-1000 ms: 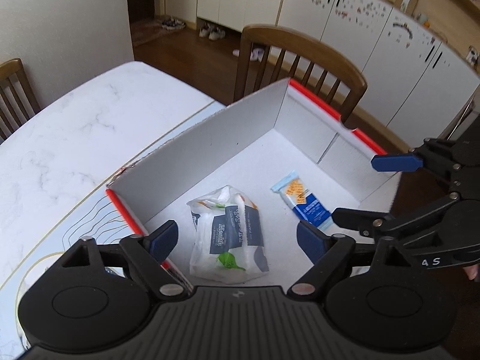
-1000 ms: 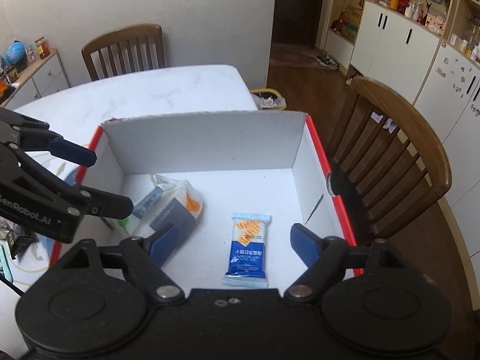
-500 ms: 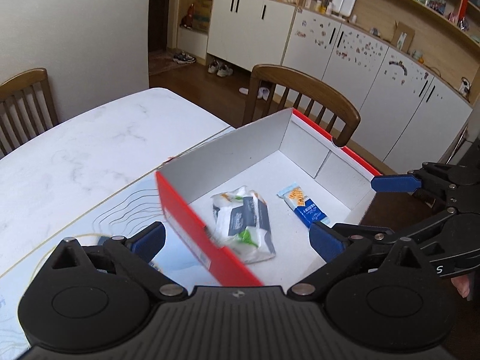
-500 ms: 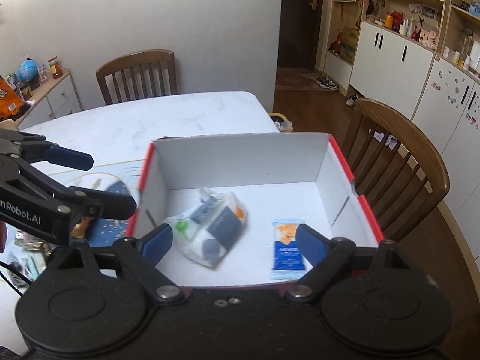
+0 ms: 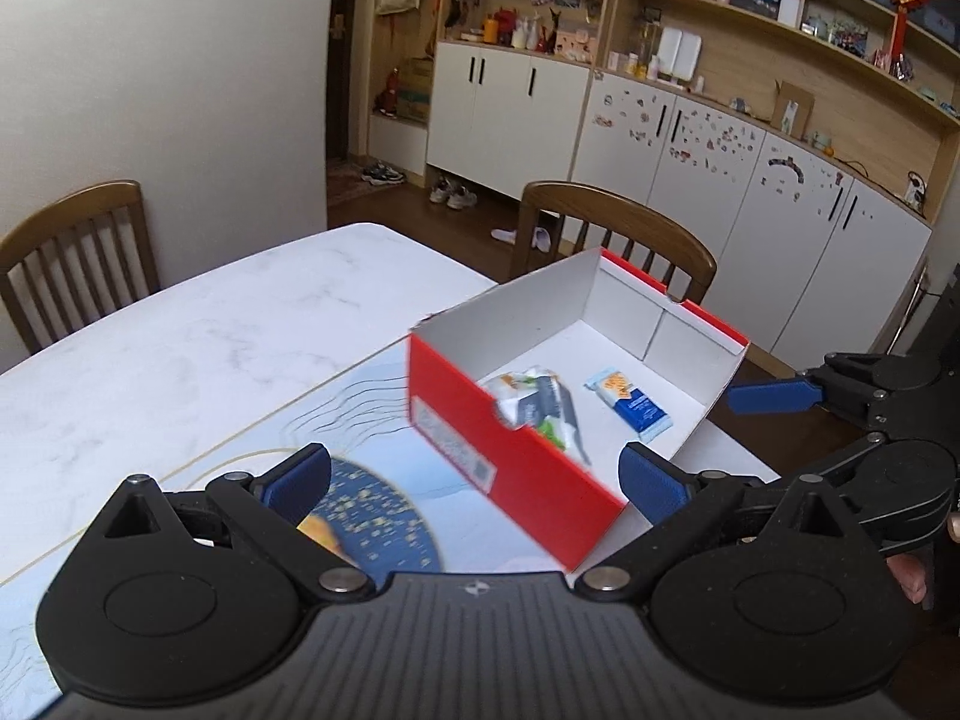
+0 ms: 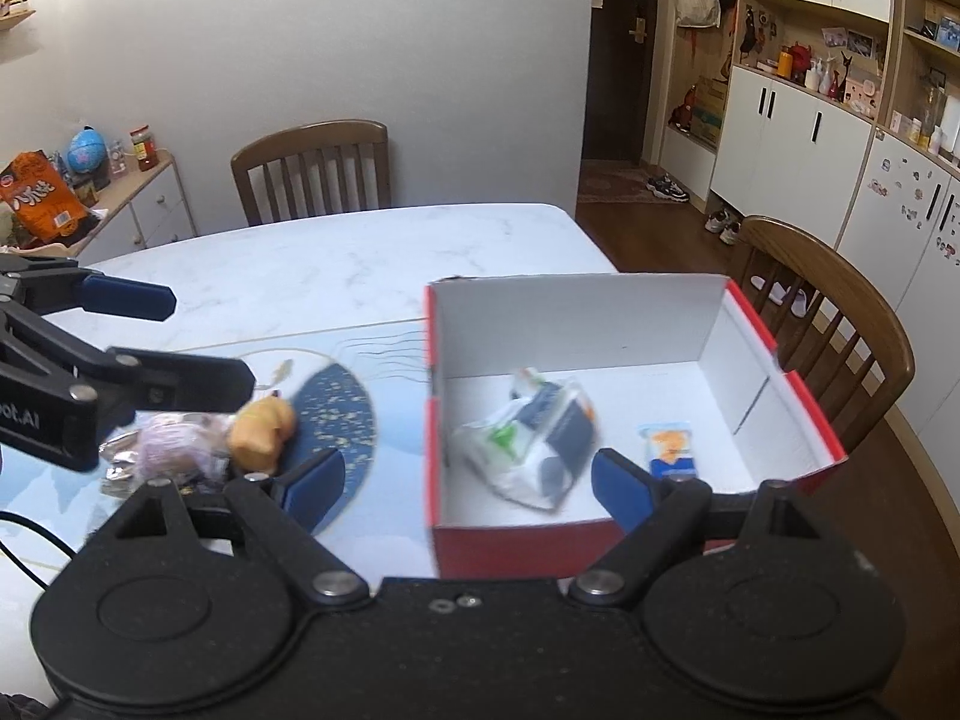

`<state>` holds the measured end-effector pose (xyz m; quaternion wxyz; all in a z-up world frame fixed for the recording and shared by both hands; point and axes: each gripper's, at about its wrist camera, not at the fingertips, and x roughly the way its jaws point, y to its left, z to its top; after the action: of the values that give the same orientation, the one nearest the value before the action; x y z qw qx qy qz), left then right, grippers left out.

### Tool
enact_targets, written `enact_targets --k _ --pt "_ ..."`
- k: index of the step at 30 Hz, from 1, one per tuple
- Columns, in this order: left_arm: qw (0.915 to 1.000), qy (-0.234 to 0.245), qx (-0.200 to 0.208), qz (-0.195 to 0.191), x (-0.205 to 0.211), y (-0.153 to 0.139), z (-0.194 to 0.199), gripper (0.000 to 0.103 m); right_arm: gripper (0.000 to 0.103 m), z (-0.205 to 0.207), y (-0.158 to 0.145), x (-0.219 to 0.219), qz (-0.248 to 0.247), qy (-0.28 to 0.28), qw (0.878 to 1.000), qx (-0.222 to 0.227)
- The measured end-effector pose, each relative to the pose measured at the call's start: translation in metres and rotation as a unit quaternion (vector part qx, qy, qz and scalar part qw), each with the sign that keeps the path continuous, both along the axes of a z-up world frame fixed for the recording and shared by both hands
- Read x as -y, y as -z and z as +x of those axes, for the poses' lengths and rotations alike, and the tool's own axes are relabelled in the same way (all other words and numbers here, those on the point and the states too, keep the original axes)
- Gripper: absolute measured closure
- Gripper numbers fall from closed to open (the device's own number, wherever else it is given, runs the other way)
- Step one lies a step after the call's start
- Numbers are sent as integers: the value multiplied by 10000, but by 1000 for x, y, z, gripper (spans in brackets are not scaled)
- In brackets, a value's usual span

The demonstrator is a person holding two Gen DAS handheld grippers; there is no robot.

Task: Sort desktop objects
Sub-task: 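Move both tools back over the remaining snack pile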

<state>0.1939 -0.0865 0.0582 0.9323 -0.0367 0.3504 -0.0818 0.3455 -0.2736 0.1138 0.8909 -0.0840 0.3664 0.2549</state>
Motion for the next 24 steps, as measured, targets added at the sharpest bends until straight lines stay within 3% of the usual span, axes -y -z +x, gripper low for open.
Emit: enact_targets --k 13,24 --pt "9991 -383 154 -61 -66 7 -65 0 15 -46 5 -41 99 -76 9999 43" --pt "9979 -509 381 70 -96 29 -107 0 16 -70 14 -74 98 -181 9998 60"
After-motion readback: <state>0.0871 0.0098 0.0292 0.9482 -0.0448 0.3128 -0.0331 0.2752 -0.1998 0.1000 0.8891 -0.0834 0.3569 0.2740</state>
